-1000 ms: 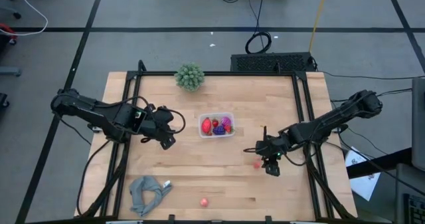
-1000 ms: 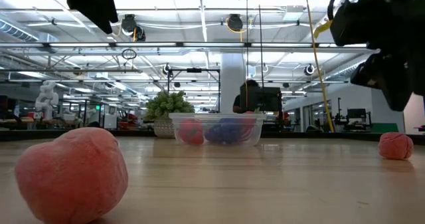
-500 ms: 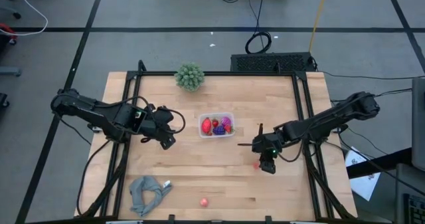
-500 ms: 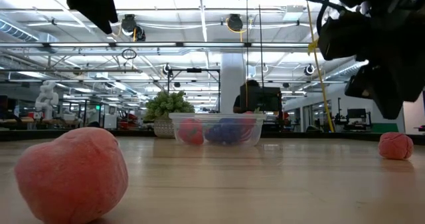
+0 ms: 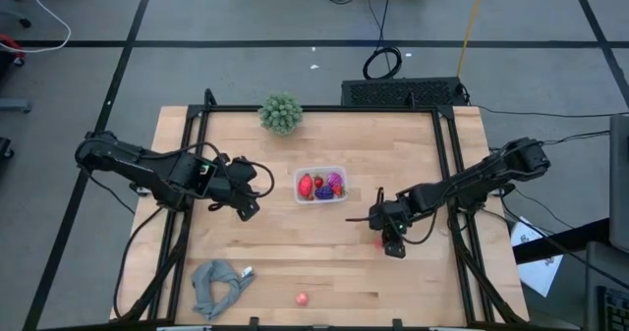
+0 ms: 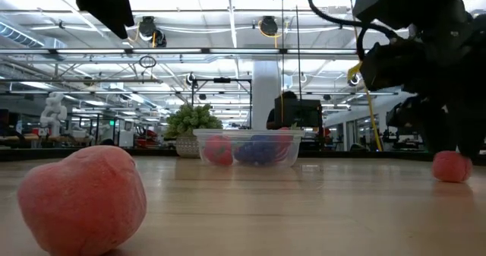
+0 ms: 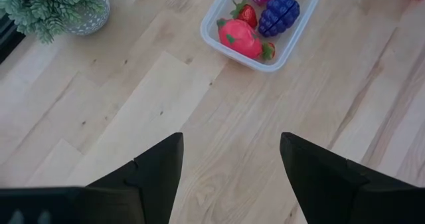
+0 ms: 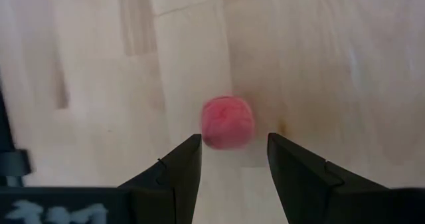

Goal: Pick and placing Produce into tupperware
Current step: Put the top peach into the bin

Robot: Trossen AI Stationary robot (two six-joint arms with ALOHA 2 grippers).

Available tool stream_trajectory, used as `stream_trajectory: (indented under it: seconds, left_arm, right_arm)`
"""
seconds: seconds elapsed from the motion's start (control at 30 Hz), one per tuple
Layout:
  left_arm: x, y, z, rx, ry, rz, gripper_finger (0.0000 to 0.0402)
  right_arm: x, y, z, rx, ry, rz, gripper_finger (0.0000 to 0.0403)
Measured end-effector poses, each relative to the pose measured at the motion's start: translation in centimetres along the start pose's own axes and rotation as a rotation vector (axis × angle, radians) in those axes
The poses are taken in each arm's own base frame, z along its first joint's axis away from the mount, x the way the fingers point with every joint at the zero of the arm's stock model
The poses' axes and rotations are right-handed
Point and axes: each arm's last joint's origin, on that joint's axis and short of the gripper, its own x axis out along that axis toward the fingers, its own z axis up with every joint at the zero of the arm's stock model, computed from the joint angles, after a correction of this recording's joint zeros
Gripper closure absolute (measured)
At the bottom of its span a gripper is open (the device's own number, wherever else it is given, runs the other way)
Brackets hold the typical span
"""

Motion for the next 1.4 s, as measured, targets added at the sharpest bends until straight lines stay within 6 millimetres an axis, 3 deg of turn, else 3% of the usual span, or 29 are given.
stream_trajectory:
  seconds: [0.3,0.97,1.4]
  left_arm:
    - [0.0,0.01,-0.01,-0.002,0.001,0.001,0.0144]
    - [0.0,0.01,-0.02,0.0,0.002,0.001,0.0144]
    - [0.0,0.01,-0.02,0.0,0.002,0.001,0.0144]
  right_arm:
    - [0.99,-0.32,0.3,-0.04,-0.01,-0.051,0.0241]
    - [1.01,-0.16,0.76,-0.057,-0.065,-0.053,0.0242]
    - [1.0,-0.22,0.63,-0.063,-0.052,-0.058,0.0311]
